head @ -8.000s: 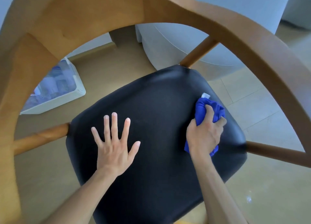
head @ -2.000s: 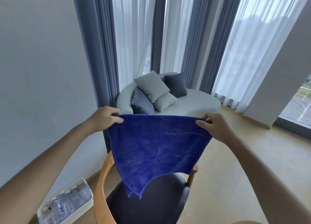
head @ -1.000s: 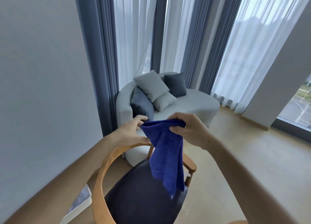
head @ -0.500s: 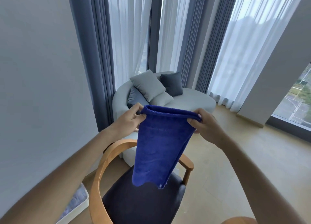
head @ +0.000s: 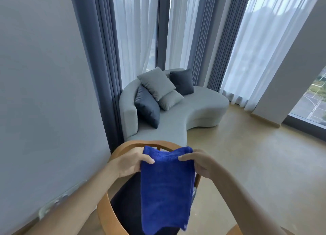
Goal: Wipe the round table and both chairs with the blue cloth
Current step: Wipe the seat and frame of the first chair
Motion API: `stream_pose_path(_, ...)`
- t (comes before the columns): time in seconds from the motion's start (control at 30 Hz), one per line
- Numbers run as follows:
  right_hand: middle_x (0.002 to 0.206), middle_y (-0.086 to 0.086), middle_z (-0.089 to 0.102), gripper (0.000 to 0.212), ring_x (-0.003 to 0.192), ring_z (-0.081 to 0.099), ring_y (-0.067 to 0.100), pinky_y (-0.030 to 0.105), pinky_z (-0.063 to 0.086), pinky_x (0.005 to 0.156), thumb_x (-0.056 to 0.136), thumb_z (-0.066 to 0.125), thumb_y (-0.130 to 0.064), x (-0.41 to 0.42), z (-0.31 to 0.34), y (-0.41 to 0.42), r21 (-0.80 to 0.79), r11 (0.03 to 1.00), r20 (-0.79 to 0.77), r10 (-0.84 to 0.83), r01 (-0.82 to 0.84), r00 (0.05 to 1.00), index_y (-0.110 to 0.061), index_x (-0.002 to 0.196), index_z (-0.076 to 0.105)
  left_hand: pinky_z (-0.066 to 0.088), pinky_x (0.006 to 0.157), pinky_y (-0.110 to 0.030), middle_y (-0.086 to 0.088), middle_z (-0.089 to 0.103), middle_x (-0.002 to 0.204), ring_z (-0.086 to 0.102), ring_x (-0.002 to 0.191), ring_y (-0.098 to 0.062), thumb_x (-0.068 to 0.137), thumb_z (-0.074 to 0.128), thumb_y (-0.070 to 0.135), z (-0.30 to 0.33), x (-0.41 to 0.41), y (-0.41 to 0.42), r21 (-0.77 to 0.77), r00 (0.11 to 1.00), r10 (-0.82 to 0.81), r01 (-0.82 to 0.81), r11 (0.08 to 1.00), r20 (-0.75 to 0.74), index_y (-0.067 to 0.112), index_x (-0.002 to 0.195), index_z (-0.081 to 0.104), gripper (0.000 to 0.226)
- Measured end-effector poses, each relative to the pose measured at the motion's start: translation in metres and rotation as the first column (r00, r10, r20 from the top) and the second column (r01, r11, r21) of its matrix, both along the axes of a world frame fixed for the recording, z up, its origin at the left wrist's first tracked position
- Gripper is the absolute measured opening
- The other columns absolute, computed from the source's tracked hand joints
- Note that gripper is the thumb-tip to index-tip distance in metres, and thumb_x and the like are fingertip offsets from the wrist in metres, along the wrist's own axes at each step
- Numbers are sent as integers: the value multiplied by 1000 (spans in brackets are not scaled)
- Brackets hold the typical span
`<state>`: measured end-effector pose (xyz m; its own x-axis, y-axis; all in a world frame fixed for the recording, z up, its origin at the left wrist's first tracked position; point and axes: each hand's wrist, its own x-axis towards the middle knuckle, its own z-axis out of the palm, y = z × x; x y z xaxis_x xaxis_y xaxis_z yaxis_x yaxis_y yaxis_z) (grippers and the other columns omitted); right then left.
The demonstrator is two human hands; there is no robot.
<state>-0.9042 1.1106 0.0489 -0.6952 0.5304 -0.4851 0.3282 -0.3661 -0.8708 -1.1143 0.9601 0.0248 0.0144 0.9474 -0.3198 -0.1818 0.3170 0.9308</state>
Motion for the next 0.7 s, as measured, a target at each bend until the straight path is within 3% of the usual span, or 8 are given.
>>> stream_pose_path(0.07, 107, 24, 69, 34, 95, 67, 33, 40, 56, 87, 77, 57, 21, 2, 8, 5, 1, 1000, -60, 16, -16, 998, 11, 108, 64, 50, 95, -44, -17, 64, 123, 62, 113, -31, 78, 61, -6, 7, -5, 2, 49, 999, 39, -38, 998, -14, 9, 119, 64, 44)
stream_pose_path(0.17, 106, 23, 68, 29, 90, 65, 31, 47, 54, 86, 83, 53, 15, 0, 13, 3, 367, 930, 95, -37, -1, 995, 2, 105, 66, 51, 97, -41, -2, 70, 114, 66, 108, -18, 91, 57, 1, 15, -7, 2, 90, 921, 201, -181, 979, -333, 21, 113, 67, 31)
stream_pose_path(0.27, 100, 14, 64, 17, 85, 66, 33, 48, 60, 67, 89, 53, -4, -10, 12, -1, 607, 794, 201, -122, -26, 972, -7, 106, 58, 54, 90, -35, 4, 71, 105, 66, 102, -15, 98, 52, 18, 27, -6, 9, 136, 709, 235, -195, 971, -665, 26, 105, 64, 16)
stream_pose_path(0.37, 101, 14, 64, 29, 83, 67, 27, 45, 61, 62, 87, 67, -14, -16, 18, 4, 517, 845, 149, -242, 133, 959, -1, 112, 58, 53, 80, -39, -8, 68, 99, 64, 94, -24, 94, 58, 31, 38, -8, 16, 184, 494, 336, -332, 925, -802, 16, 98, 58, 16)
stream_pose_path(0.47, 112, 13, 57, 71, 86, 63, 19, 29, 57, 55, 76, 79, -7, -15, 32, 11, 296, 940, 58, -192, 167, 980, -6, 137, 42, 52, 64, -28, -5, 61, 99, 63, 90, -21, 85, 71, 30, 51, -8, 18, 155, 632, 490, -509, 847, -600, 15, 104, 53, 30)
stream_pose_path(0.57, 114, 13, 59, 67, 94, 60, 24, 31, 54, 76, 72, 74, 6, -15, 38, 16, 485, 874, 107, -107, 43, 988, -7, 134, 52, 55, 68, -23, -6, 69, 103, 69, 86, -15, 81, 74, 9, 61, -15, 14, 131, 813, 387, -369, 920, -435, 14, 117, 50, 44)
stream_pose_path(0.63, 103, 7, 64, 49, 93, 60, 23, 34, 54, 83, 75, 72, 2, -16, 40, 18, 656, 755, 129, -129, 13, 983, -10, 121, 64, 54, 69, -20, 1, 71, 101, 69, 82, -6, 82, 72, 6, 63, -18, 11, 179, 777, 323, -269, 946, -540, 20, 118, 53, 43)
stream_pose_path(0.7, 94, 4, 66, 32, 90, 62, 21, 35, 54, 82, 78, 70, -7, -17, 41, 20, 770, 638, 132, -143, -10, 981, -18, 108, 68, 52, 69, -20, 9, 72, 93, 67, 78, 0, 87, 68, 17, 61, -18, 11, 244, 633, 337, -232, 941, -696, 33, 107, 56, 28)
